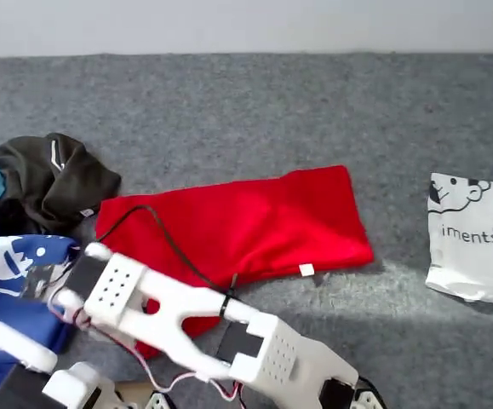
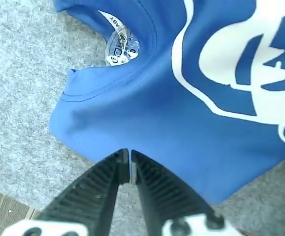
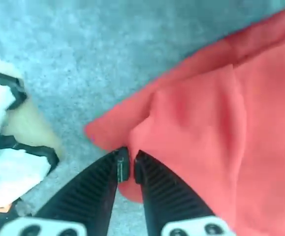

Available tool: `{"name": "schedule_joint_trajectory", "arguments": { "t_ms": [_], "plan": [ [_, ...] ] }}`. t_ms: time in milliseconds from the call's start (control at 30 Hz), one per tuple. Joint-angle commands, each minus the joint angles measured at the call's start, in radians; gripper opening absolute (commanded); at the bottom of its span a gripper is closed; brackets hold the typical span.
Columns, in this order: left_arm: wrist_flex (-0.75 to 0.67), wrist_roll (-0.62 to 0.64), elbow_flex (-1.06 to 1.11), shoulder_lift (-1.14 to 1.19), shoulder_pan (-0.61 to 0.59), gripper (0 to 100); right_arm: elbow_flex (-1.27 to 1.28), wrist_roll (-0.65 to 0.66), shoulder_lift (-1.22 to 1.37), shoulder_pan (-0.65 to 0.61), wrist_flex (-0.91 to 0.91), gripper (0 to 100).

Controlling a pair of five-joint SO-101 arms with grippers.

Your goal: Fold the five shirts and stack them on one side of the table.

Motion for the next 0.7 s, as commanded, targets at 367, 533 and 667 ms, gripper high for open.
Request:
{"name": "schedule_joint_trajectory", "arguments": {
  "t_ms": [367, 533, 667],
  "plan": [
    [-0.011, 0.000, -0.042, -0.003, 0.006, 2, -0.041, 0.011, 0.047, 0.081, 0.090, 18.8],
    [-0.011, 0.000, -0.042, -0.003, 0.006, 2, -0.038, 0.017, 0.022, 0.183, 0.120, 11.1],
    [-0.011, 0.000, -0.042, -0.003, 0.006, 2, -0.026, 0.081, -0.039, 0.217, 0.120, 2.0]
  ]
}}
